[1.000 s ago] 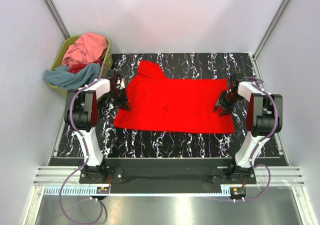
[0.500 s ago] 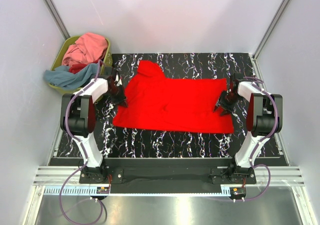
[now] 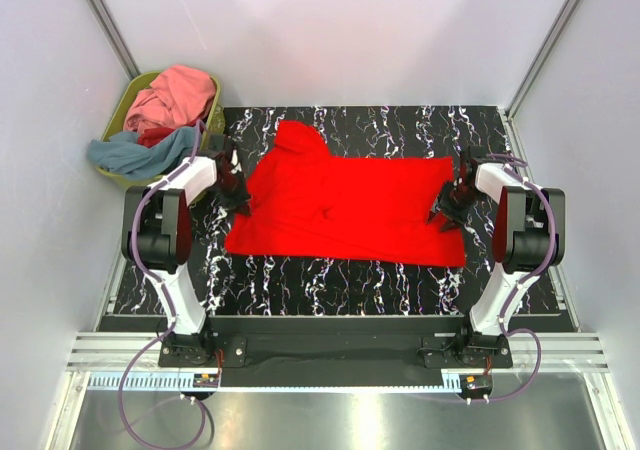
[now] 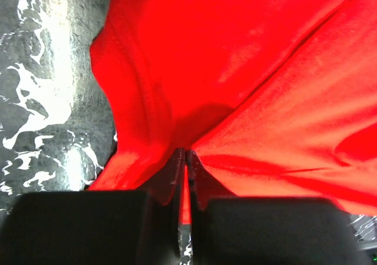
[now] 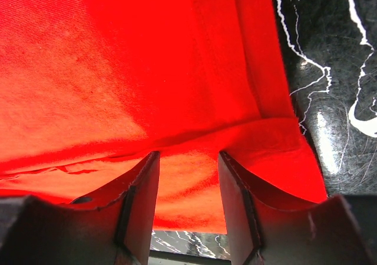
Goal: Fold and stack the t-shirts
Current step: Fold the tshirt
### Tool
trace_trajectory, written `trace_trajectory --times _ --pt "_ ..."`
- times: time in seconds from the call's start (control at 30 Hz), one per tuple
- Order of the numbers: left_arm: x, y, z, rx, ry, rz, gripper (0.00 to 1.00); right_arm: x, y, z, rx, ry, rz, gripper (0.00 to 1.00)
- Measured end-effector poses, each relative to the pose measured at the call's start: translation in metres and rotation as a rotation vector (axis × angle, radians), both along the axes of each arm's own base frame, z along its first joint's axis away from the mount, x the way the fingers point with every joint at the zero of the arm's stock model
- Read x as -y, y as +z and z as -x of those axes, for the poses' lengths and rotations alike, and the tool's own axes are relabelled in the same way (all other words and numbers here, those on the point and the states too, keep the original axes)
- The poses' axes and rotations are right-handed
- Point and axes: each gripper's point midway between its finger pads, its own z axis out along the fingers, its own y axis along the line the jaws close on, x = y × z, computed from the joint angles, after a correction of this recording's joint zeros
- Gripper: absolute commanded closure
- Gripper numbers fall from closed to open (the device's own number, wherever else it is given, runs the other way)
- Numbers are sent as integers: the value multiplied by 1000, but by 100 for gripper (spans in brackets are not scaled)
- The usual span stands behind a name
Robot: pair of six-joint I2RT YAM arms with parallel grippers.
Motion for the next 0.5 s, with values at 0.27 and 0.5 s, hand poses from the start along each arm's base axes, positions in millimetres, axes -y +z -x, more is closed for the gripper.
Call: trace_trajectory --times 0.27,0.5 --pt "-5 -8 5 -33 -11 -28 58 0 7 0 8 -3 -1 42" --pt "-4 30 27 37 -22 -6 72 -40 44 -19 140 141 -32 23"
